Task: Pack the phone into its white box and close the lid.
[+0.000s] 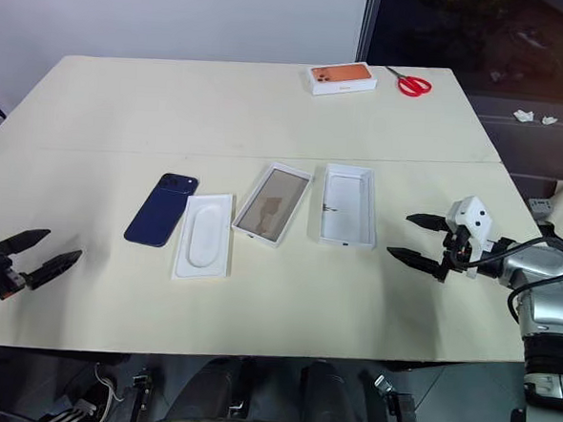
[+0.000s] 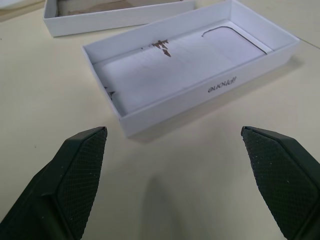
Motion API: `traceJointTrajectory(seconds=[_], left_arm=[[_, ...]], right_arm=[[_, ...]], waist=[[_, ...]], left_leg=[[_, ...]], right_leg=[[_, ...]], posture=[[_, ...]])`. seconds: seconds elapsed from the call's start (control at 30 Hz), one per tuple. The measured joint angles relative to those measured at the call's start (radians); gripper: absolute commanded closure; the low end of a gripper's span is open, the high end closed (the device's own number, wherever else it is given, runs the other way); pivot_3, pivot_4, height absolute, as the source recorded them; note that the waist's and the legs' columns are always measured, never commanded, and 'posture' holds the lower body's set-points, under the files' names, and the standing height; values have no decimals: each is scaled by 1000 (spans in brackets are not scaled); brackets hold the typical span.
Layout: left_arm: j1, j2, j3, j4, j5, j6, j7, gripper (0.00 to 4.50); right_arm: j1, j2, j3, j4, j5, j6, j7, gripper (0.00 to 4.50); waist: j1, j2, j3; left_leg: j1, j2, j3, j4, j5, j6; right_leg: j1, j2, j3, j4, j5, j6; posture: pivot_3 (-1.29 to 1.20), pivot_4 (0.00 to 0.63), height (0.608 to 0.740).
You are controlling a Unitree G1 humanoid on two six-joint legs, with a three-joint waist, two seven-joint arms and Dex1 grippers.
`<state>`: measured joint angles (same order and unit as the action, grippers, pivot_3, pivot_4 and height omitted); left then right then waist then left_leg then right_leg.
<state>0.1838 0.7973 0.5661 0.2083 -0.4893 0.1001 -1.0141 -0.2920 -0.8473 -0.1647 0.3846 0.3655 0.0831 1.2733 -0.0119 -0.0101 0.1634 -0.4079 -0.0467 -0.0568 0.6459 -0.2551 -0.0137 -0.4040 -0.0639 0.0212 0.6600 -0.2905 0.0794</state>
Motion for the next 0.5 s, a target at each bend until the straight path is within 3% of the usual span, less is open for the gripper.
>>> traceJointTrajectory(seconds=[0.5], left_arm=[[-29,1,-1,1,2,3,-6,65]], right_arm=[[-35,8,0,13,-4,-2,-3,11]], waist=[[0,0,0]], left_leg=[[0,0,0,0,0,0]], right_leg=[[0,0,0,0,0,0]], posture=[[0,150,740]])
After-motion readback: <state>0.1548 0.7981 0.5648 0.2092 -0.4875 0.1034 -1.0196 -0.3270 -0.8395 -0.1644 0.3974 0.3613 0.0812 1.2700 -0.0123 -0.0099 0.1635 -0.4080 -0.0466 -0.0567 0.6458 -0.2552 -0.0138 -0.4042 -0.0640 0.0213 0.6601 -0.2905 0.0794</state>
